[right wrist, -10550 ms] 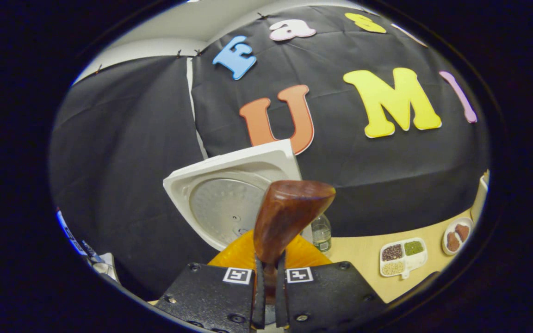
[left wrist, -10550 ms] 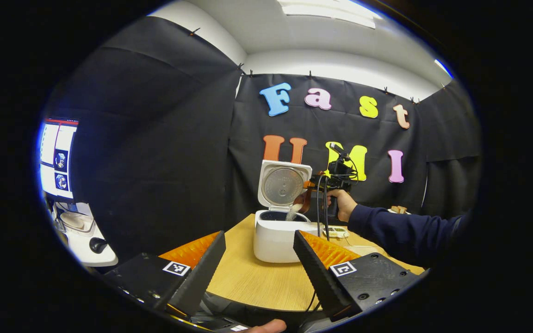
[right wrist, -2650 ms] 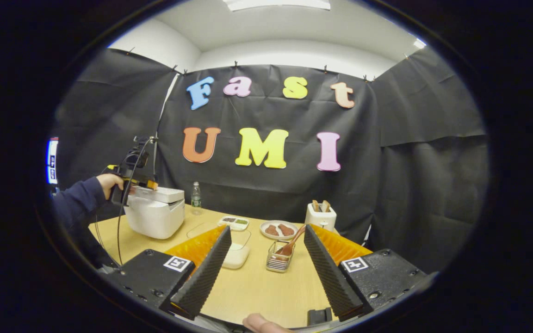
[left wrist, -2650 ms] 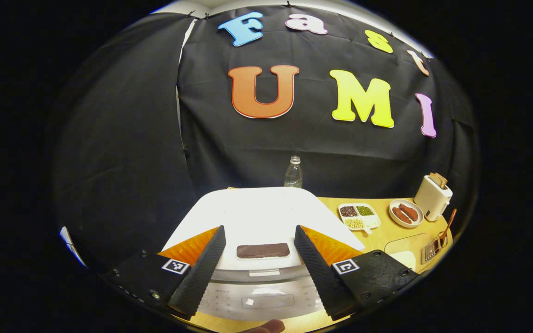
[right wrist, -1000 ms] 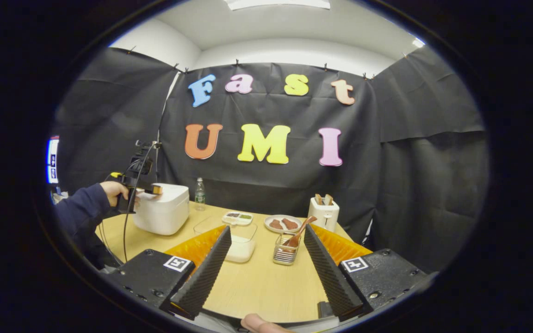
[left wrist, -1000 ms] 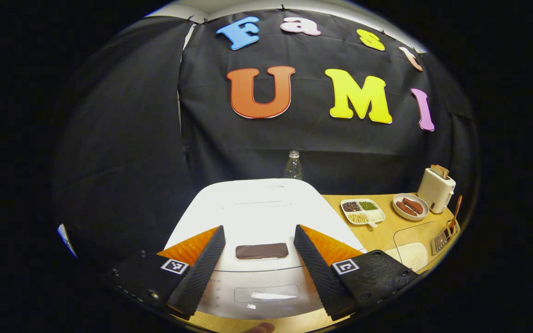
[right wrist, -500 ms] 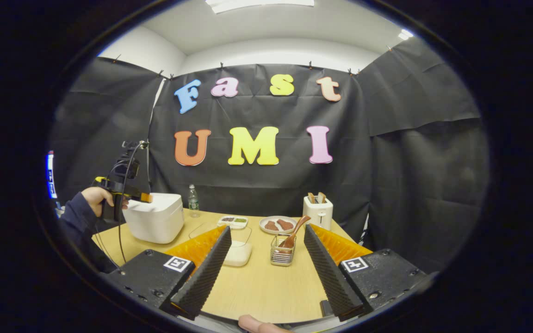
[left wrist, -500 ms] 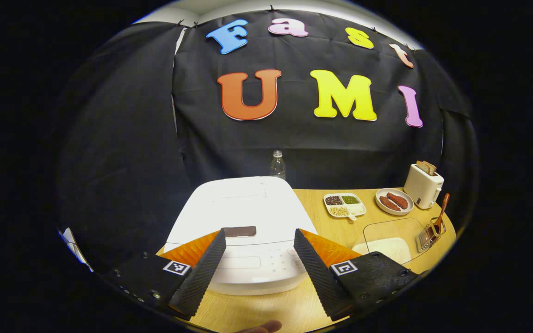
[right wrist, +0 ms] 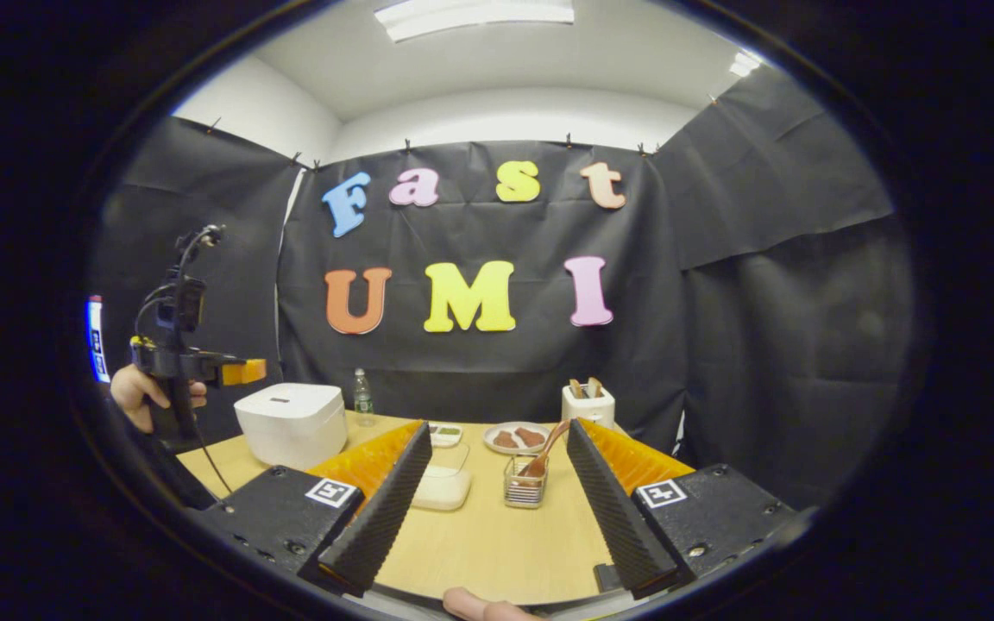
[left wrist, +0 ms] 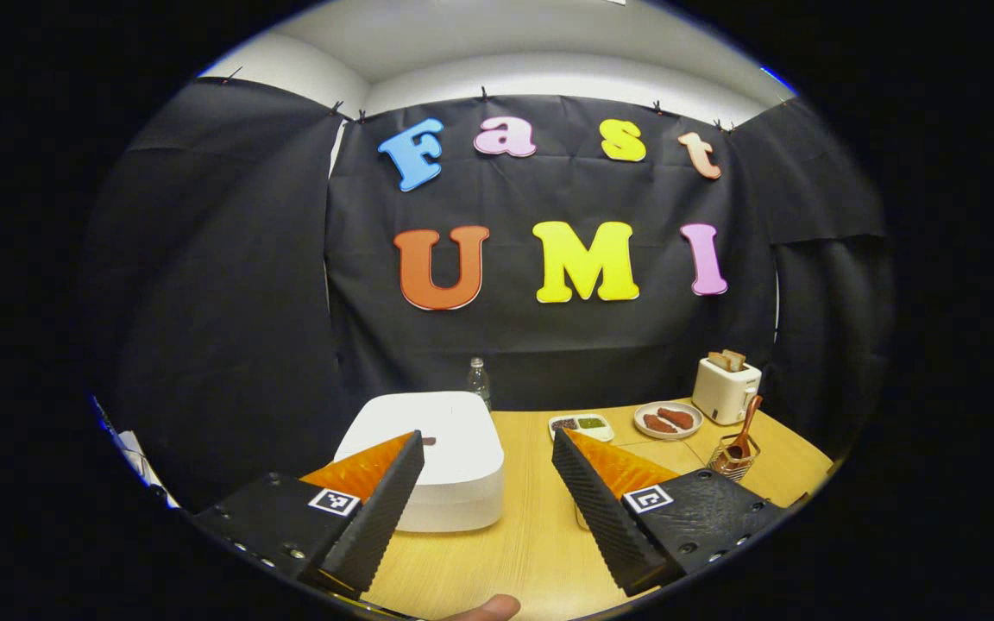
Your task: Close the left gripper, press the button to open the rice cooker; take a wooden spoon from the chopstick holder with the right hand, scoop a spoonful of rice and pour it into the rice cooker, then put the wooden spoon back into the chopstick holder.
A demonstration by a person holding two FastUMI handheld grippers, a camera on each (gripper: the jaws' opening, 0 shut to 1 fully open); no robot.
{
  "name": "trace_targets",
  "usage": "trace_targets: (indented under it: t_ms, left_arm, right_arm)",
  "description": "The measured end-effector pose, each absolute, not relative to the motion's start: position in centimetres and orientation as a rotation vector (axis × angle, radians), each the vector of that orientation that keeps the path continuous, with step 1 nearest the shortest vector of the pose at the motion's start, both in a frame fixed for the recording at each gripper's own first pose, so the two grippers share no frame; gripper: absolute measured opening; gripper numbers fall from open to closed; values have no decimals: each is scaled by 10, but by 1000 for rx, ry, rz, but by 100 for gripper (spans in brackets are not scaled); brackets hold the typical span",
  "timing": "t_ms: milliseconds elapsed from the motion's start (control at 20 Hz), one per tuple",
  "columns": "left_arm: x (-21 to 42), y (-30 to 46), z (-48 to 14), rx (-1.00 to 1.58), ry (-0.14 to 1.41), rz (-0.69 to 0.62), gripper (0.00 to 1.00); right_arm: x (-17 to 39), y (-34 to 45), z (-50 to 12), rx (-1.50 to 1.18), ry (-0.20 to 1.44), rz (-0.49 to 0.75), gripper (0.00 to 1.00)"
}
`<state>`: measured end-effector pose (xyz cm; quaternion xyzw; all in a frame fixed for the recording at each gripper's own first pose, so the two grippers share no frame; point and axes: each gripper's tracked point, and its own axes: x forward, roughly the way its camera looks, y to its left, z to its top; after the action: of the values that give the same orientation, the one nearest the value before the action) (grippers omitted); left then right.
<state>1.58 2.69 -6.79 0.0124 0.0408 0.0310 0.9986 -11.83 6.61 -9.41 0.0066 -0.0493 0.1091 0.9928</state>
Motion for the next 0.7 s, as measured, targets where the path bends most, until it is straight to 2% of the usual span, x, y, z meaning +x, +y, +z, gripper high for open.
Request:
trace_targets:
  t_ms: [200,350,550,700]
  left_arm:
    - [-41,17,-43,-45,-14,72,95]
    - [-72,13,-51,-43,-34,78,95]
    - [-99,19,-53,1,-55,118,95]
    - [-106,10,-49,29,-80,103,96]
  right_arm:
    - [-117,62,-95,24,-92,210,100]
    - [-116,60,-100,24,-74,208,100]
    - [-116,54,-97,1,-79,187,100]
    - [-117,58,-93,-2,-81,193,100]
